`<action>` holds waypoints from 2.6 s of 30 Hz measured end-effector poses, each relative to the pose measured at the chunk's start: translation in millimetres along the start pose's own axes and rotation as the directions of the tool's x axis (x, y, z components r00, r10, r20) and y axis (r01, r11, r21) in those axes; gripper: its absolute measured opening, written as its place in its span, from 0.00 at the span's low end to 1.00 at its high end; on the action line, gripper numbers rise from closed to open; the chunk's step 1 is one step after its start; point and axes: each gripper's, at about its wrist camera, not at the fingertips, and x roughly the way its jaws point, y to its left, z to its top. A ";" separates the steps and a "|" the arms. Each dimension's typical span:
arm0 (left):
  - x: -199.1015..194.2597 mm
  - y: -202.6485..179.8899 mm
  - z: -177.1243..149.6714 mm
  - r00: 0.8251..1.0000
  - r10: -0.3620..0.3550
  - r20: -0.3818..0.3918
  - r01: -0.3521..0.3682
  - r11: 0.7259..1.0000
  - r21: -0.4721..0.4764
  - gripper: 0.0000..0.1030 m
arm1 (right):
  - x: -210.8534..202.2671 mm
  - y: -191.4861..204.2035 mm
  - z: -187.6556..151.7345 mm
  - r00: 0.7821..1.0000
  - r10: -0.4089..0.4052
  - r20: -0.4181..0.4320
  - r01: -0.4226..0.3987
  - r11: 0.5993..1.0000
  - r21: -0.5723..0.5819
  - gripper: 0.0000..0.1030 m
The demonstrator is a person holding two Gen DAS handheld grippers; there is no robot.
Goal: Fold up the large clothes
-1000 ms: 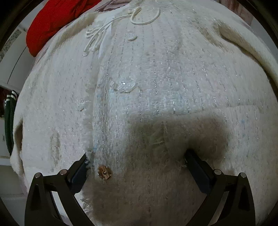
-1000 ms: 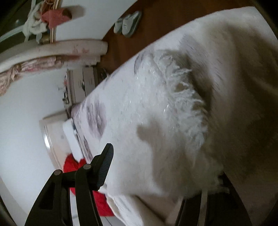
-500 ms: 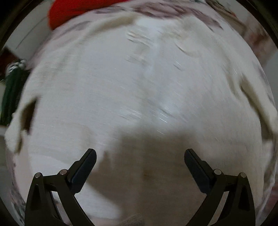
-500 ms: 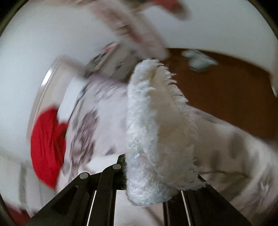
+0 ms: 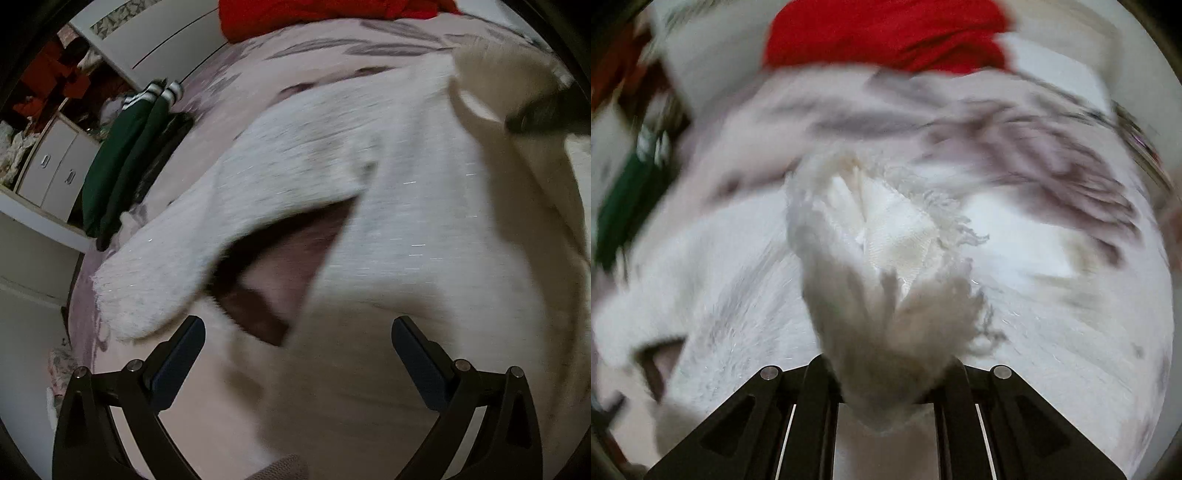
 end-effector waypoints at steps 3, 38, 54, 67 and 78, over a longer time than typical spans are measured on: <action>16.6 16.1 7.1 1.000 -0.009 -0.013 0.009 1.000 -0.006 1.00 | 24.8 1.1 -29.7 0.992 0.055 -0.117 -0.052 0.998 0.031 0.36; 97.1 197.3 -72.4 0.742 -0.652 0.154 0.404 0.251 -0.880 0.58 | -5.4 -119.9 -194.1 0.961 0.269 -0.070 -0.099 0.566 0.819 0.58; 160.2 284.5 -27.1 0.724 -0.596 0.347 0.567 0.229 -0.791 0.23 | 28.8 -42.5 -142.9 0.971 0.177 -0.157 -0.006 0.683 0.731 0.65; 105.5 273.7 28.5 0.826 -0.405 0.391 0.542 0.383 -0.748 0.05 | 30.7 2.9 -110.3 0.980 0.044 -0.195 0.098 0.745 0.660 0.69; -23.3 177.0 107.2 0.865 -0.216 0.453 0.374 0.879 -0.295 0.04 | 49.6 29.3 -86.7 0.897 -0.305 -0.321 0.410 0.846 0.341 0.78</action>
